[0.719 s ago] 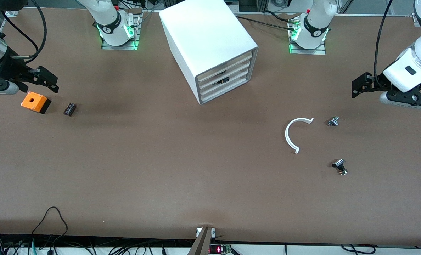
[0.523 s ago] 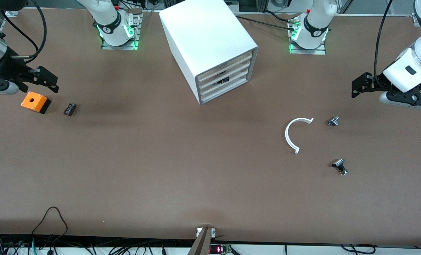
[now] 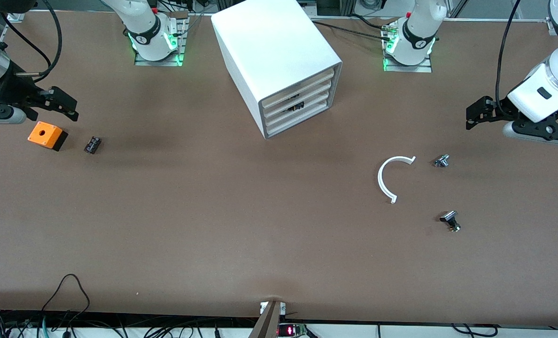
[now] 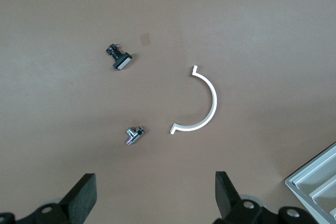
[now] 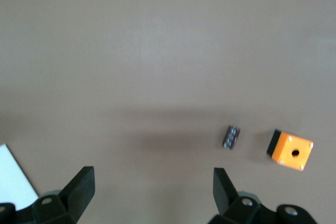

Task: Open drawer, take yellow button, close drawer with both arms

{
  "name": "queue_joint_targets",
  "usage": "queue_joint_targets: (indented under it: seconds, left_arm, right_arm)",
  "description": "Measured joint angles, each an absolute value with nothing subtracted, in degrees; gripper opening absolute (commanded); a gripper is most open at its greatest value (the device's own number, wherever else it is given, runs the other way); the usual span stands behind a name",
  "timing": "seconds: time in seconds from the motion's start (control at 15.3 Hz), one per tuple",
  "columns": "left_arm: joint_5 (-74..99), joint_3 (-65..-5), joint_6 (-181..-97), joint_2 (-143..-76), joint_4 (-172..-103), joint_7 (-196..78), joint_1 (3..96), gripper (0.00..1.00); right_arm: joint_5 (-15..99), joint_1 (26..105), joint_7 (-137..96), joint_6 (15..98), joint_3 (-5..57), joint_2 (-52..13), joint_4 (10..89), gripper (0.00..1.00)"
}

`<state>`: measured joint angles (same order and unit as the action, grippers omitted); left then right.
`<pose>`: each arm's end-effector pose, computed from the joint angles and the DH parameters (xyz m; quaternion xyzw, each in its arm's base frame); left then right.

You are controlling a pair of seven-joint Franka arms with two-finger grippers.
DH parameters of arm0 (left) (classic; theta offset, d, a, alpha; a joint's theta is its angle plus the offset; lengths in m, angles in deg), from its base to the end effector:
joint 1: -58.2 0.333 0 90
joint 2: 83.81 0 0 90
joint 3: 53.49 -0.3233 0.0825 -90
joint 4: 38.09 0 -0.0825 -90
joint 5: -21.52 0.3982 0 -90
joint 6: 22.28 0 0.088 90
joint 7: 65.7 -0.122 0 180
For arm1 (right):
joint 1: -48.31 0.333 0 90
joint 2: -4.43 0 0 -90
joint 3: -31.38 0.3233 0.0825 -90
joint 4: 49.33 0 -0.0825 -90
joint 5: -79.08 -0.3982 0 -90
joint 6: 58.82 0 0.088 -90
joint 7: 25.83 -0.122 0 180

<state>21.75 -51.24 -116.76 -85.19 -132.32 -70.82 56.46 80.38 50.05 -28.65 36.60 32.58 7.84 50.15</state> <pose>0.5788 -0.0397 0.5737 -0.9968 0.0796 0.0099 0.0014 0.5538 0.0262 0.5776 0.9999 0.0022 -0.0051 0.0122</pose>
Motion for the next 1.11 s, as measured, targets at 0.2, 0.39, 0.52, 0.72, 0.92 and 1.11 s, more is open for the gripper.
queue_joint_targets:
  seconds: [0.2, 0.39, 0.52, 0.72, 0.92, 1.11]
  left_arm:
    - [21.7, -51.2, -116.8, -85.2, -132.3, -70.8, 56.5, 0.99]
    - [21.7, -51.2, -116.8, -85.2, -132.3, -70.8, 56.5, 0.99]
    - [21.7, -51.1, -116.8, -85.2, -132.3, -70.8, 56.4, 0.99]
    - [21.3, -50.7, -114.2, -85.2, -132.3, -70.8, 56.4, 0.99]
    - [17.5, -50.4, -108.7, -85.2, -132.3, -70.8, 56.3, 0.99]
    - [11.5, -50.1, -103.7, -85.6, -132.3, -70.8, 56.2, 0.99]
  right_arm:
    - [80.4, 50.0, -28.6, 35.4, 32.5, 7.2, 50.2, 1.00]
    - [80.4, 50.0, -27.6, 35.1, 32.4, 5.1, 50.3, 1.00]
    - [80.3, 50.0, -27.5, 35.2, 32.6, 2.9, 50.3, 1.00]
    - [78.9, 50.1, -27.9, 35.9, 32.9, 0.2, 50.3, 1.00]
    - [77.4, 50.7, -31.2, 36.9, 33.1, -1.9, 50.3, 1.00]
    - [77.2, 53.0, -36.9, 37.9, 33.2, -3.5, 50.3, 1.00]
